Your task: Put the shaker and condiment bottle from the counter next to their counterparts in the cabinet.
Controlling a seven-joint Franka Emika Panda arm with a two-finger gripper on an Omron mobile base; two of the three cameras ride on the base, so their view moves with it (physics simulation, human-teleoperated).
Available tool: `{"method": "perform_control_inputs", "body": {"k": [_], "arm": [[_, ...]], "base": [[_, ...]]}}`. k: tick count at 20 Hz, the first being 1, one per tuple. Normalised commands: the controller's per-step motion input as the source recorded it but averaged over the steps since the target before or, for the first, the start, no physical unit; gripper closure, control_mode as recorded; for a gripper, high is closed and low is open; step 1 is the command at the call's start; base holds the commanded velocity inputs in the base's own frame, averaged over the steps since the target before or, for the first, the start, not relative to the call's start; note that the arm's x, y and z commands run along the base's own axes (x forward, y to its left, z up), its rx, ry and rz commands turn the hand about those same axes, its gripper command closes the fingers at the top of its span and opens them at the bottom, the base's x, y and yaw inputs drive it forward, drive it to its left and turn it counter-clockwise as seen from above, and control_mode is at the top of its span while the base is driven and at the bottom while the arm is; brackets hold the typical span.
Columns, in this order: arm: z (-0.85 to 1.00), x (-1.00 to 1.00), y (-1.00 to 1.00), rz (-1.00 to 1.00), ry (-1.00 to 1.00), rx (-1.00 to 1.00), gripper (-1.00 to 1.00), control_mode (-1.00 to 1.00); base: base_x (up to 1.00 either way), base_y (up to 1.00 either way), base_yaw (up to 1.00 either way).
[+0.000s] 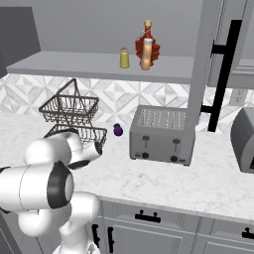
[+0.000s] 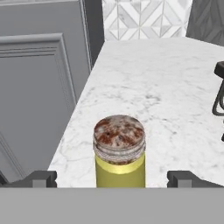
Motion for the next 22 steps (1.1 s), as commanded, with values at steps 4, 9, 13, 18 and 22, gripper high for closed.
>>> {"method": "perform_control_inputs", "body": {"k": [4, 9, 13, 18, 22], "arm": [[-0.04, 0.04, 0.14, 0.0, 0.0, 0.06, -1.0, -1.0], [-0.06, 0.05, 0.19, 0.0, 0.01, 0.06, -1.0, -1.0], [-0.17, 0.01, 0.31, 0.0, 0.07, 0.02, 1.0, -1.0], [-0.09, 0.14, 0.04, -0.01, 0.07, 0.01, 1.0, -1.0], [0.24, 0.0, -0.18, -0.14, 0.0, 0.08, 1.0, -1.0]], "base": [[0.0, 0.0, 0.0], [0.0, 0.0, 0.0], [0.0, 0.0, 0.0], [0.0, 0.0, 0.0], [0.0, 0.0, 0.0]]}}
